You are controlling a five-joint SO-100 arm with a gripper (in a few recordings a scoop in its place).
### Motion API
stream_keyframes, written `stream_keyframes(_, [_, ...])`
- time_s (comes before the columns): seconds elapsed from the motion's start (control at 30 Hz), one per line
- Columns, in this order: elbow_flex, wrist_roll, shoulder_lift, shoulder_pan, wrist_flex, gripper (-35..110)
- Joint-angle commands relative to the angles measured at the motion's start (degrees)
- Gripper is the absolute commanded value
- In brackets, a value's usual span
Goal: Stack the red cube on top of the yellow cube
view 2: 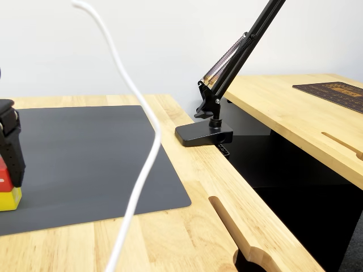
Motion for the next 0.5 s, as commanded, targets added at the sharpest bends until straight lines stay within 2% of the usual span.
stream_keyframes(0.0, [0.26,-0.09,1.49,0.53,0.35,18])
stream_keyframes(0.47, [15.12,-0.79,10.37,-0.35,-6.59,24])
